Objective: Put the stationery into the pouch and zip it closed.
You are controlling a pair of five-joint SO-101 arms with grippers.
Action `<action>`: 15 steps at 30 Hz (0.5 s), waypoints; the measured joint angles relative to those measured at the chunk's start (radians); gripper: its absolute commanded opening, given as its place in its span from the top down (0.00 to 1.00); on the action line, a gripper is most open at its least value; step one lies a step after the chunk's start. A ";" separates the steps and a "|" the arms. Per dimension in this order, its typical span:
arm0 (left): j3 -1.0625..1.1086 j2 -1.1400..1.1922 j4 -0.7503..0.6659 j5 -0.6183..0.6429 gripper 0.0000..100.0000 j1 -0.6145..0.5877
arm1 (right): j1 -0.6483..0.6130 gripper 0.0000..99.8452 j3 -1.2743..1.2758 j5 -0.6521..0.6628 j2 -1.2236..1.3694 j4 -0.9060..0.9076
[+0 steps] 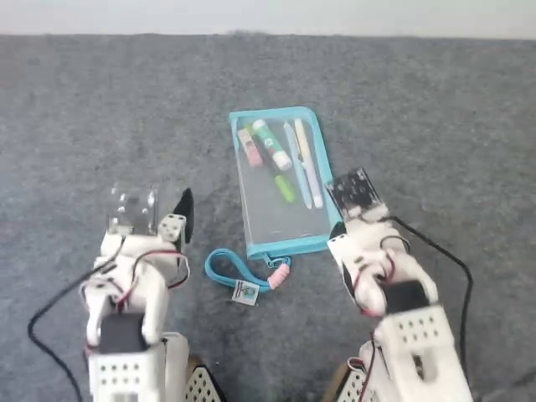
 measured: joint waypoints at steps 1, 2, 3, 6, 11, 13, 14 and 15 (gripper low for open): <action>0.003 -0.046 0.020 0.000 0.81 0.012 | 0.000 0.99 0.018 0.000 -0.057 0.002; 0.014 -0.091 0.038 -0.005 0.81 0.028 | 0.000 0.99 0.029 0.000 -0.114 0.011; 0.028 -0.129 0.049 -0.018 0.81 0.048 | 0.000 0.99 0.035 0.000 -0.164 0.021; 0.081 -0.184 0.052 -0.068 0.81 0.094 | 0.009 0.99 0.052 0.000 -0.305 0.084; 0.163 -0.184 -0.043 -0.087 0.81 0.107 | 0.135 0.99 0.124 0.000 -0.477 0.127; 0.204 -0.184 -0.101 -0.087 0.81 0.109 | 0.173 0.99 0.169 0.000 -0.532 0.127; 0.230 -0.184 -0.135 -0.089 0.81 0.109 | 0.181 0.99 0.192 0.000 -0.566 0.127; 0.259 -0.184 -0.170 -0.089 0.81 0.109 | 0.187 0.99 0.210 0.000 -0.597 0.127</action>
